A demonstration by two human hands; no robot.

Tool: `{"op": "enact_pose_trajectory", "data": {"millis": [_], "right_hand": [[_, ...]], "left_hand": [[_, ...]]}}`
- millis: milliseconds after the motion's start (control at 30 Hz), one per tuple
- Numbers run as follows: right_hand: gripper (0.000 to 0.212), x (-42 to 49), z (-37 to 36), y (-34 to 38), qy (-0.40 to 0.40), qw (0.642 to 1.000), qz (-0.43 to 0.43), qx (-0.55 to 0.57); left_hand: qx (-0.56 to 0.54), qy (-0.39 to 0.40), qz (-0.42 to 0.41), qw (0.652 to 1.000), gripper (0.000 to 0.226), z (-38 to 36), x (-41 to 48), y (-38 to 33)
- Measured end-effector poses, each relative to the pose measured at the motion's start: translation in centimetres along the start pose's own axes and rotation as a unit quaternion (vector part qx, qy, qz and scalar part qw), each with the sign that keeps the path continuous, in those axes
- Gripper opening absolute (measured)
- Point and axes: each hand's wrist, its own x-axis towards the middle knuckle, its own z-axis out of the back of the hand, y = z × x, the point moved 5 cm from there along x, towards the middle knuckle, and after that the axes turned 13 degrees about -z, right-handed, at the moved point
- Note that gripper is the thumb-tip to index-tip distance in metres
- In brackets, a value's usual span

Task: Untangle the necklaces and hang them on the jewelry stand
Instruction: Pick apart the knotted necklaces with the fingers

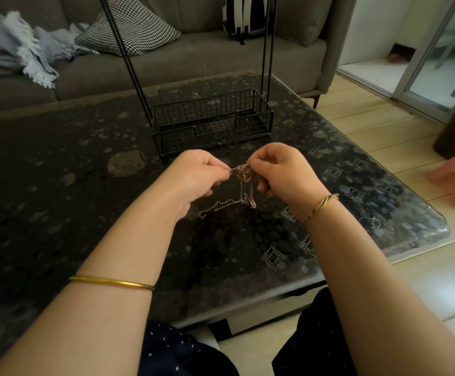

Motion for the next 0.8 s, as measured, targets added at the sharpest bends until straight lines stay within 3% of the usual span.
{"op": "enact_pose_trajectory", "data": {"millis": [133, 400, 800], "right_hand": [[0.014, -0.03, -0.36, -0.43, 0.018, 0.999, -0.045, 0.001], [0.01, -0.68, -0.66, 0.17, 0.047, 0.999, -0.023, -0.001], [0.011, -0.91, -0.42, 0.19, 0.042, 0.998, -0.032, -0.017]], "left_hand": [[-0.012, -0.008, -0.003, 1.0, 0.011, -0.06, 0.11, -0.15], [-0.042, -0.057, -0.023, 0.997, 0.011, 0.37, 0.12, -0.39], [-0.055, -0.027, -0.035, 0.998, 0.014, 0.14, -0.18, -0.77]]}}
